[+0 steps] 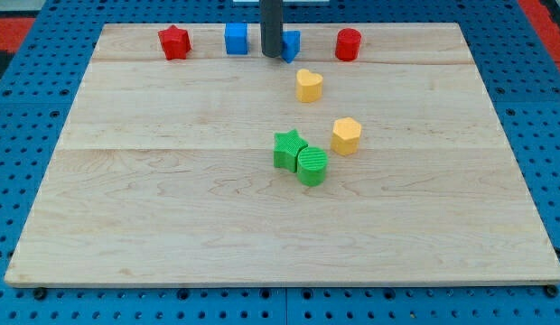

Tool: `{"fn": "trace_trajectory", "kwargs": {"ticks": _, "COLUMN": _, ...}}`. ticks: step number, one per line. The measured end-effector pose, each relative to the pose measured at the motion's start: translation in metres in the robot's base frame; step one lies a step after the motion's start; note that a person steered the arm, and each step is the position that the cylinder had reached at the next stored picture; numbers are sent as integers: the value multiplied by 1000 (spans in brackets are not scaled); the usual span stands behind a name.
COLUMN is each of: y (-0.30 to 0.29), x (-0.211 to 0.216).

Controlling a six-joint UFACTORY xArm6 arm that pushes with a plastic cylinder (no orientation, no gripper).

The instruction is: Put the yellow heart in between the red circle and the yellow hexagon

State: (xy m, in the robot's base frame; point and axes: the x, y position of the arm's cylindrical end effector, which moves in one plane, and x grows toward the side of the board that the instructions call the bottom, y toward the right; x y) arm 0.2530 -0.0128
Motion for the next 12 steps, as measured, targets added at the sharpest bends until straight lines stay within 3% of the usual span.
{"fn": "trace_trajectory", "kwargs": {"ticks": 8, "y": -24, "x": 36}}
{"fn": "trace_trajectory", "kwargs": {"ticks": 9, "y": -20, "x": 57}}
{"fn": "trace_trajectory", "kwargs": {"ticks": 10, "y": 6, "x": 80}}
{"fn": "trace_trajectory", "kwargs": {"ticks": 12, "y": 54, "x": 87}}
